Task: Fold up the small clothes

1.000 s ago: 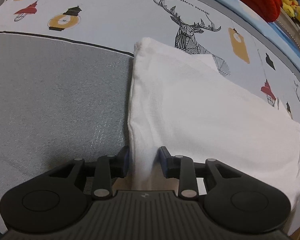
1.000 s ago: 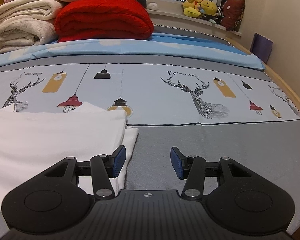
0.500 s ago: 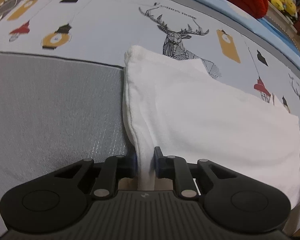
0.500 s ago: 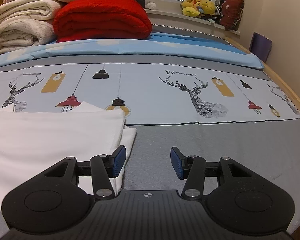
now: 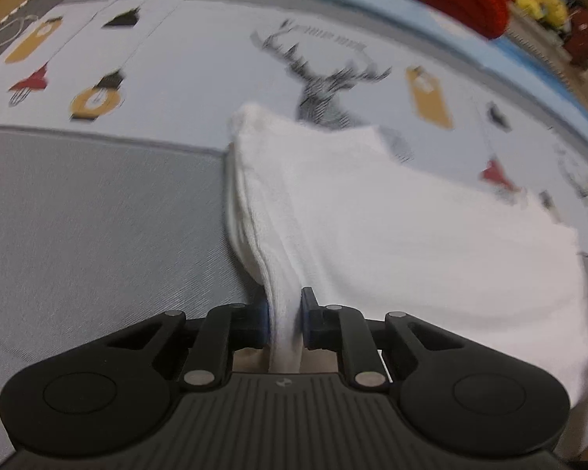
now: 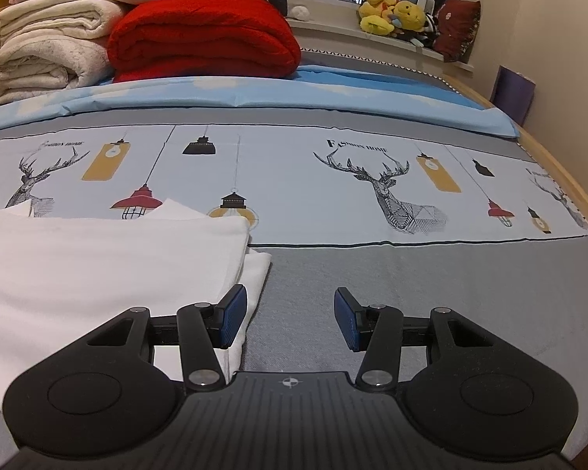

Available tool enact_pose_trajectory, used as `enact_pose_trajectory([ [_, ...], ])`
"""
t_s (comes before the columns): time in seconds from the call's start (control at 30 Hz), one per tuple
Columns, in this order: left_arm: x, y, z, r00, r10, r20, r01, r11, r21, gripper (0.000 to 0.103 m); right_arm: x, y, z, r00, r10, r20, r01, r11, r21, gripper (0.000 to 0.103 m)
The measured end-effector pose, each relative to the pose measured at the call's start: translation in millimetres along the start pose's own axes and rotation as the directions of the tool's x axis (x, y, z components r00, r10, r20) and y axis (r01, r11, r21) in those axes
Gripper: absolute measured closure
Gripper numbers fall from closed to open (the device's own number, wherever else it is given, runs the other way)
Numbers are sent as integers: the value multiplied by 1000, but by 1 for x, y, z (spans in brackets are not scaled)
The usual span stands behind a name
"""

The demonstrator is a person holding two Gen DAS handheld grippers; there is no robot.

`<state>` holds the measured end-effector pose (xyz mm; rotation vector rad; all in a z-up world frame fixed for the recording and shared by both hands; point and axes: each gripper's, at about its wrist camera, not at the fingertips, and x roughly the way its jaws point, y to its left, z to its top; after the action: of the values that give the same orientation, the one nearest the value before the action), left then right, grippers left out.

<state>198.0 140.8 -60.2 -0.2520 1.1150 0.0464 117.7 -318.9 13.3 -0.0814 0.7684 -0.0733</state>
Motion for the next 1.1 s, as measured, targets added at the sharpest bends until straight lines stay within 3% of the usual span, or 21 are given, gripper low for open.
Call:
enact_pose_trajectory([
  [0.2,-26,-26,0,982,-179,68,177,984,28,87,-1,-1,2,1000,8,11,-8,1000,2,52],
  [0.33,-30,-41,1,969,-232,80,229,972,47,88,-2,-2,3,1000,11,21,-11,1000,-12,52],
  [0.63,-15,-60,6,973,-221,62,218,974,56,88,1,-16,5,1000,7,19,-7,1000,16,52],
  [1.1,-15,-51,7,973,-224,59,221,974,43,87,5,-2,8,1000,26,17,-26,1000,-8,52],
])
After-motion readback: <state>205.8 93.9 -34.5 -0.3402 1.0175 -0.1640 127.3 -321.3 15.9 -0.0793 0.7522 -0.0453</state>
